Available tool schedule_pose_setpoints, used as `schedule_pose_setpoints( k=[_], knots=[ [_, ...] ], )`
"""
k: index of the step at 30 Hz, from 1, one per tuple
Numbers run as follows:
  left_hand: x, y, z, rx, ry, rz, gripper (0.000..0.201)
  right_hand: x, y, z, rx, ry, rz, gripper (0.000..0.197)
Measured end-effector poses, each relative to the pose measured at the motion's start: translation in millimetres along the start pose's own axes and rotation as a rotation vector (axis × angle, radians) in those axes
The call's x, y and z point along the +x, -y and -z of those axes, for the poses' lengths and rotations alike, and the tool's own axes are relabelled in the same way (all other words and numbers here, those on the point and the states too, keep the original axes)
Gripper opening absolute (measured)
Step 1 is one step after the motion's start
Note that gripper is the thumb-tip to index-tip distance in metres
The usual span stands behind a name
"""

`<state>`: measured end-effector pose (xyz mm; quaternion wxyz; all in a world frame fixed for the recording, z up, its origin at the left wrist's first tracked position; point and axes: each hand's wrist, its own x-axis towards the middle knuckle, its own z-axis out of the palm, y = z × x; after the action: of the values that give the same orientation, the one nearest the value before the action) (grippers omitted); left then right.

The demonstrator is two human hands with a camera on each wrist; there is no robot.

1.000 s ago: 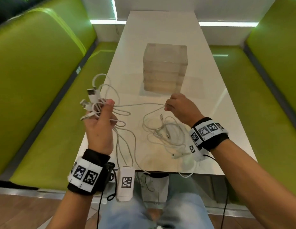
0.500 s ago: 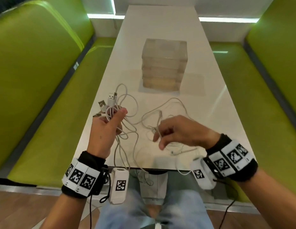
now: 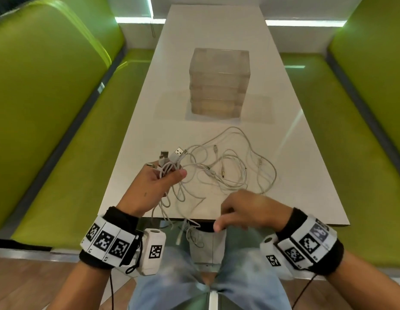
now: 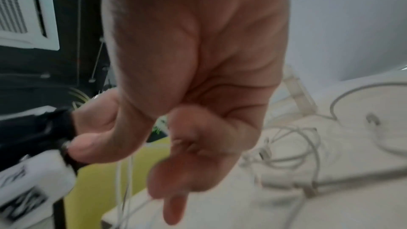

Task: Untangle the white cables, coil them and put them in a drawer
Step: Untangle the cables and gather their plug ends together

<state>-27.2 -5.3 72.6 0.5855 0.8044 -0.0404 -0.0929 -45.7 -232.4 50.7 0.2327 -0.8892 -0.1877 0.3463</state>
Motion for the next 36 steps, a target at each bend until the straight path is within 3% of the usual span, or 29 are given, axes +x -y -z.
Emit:
schedule_pose_setpoints(
  k=[3, 5, 7, 8, 10, 12, 14, 16, 19, 21, 24, 26, 28, 31, 34, 36],
  knots=[
    [-2.5, -0.7, -1.9, 0.042, 0.077, 0.013, 0.024, -6.1, -0.6, 20.8, 0.104, -0.281, -0.027, 0.042],
    [-4.1, -3.5, -5.7, 0.06, 0.135, 0.003, 0.021, -8.3, 0.7, 28.4, 0.234, -0.424, 0.046, 0.069],
    [-4.8, -6.8, -10.6, 0.052, 0.189, -0.008, 0.02, -9.6, 8.5, 29.3, 0.366, -0.419, 0.155, 0.1],
    [-5.6, -8.6, -13.0, 0.061, 0.219, -0.012, 0.02, -8.7, 14.0, 27.7, 0.417, -0.393, 0.208, 0.101],
    [-5.9, -10.0, -17.4, 0.093, 0.281, -0.03, 0.013, -2.3, 20.1, 22.7, 0.456, -0.361, 0.273, 0.08],
    [-6.7, -9.6, -18.3, 0.059, 0.298, -0.033, 0.003, 5.5, 19.6, 18.6, 0.509, -0.402, 0.287, 0.045],
    [-6.5, -5.6, -13.0, -0.04, 0.24, -0.017, 0.024, 6.7, 16.6, 17.5, 0.599, -0.478, 0.28, 0.016],
    [-2.5, -0.3, -3.4, -0.159, 0.146, -0.027, 0.041, 4.1, 10.9, 17.7, 0.594, -0.504, 0.284, 0.007],
    [5.9, 2.8, 6.9, -0.588, 0.125, -0.04, 0.071, -0.4, 5.1, 14.5, 0.528, -0.321, 0.273, 0.009],
    [10.5, -1.1, 9.1, -0.752, 0.128, -0.03, 0.076, 0.6, 2.4, 7.0, 0.386, -0.122, 0.261, 0.012],
    [12.4, -2.5, 5.6, -0.778, 0.091, -0.039, 0.054, 5.0, 0.5, -10.5, 0.171, 0.125, 0.242, 0.021],
    [11.9, -1.7, 2.5, -0.721, 0.042, -0.034, 0.031, 5.8, 0.5, -16.7, 0.136, 0.184, 0.208, 0.036],
    [10.1, -1.0, 0.2, -0.682, 0.025, -0.023, 0.022, 4.4, -1.2, -14.7, 0.127, 0.145, 0.185, 0.043],
    [8.2, -0.7, -0.4, -0.689, 0.037, -0.008, 0.015, -2.6, -5.0, 1.2, 0.194, 0.037, 0.169, 0.034],
    [9.1, -4.3, -0.2, -0.735, 0.066, -0.009, 0.014, -5.3, -5.1, 15.9, 0.338, -0.268, 0.167, 0.027],
    [10.6, -7.8, -1.6, -0.767, 0.08, -0.014, 0.014, 0.0, -3.7, 18.3, 0.344, -0.342, 0.19, 0.044]
  ],
)
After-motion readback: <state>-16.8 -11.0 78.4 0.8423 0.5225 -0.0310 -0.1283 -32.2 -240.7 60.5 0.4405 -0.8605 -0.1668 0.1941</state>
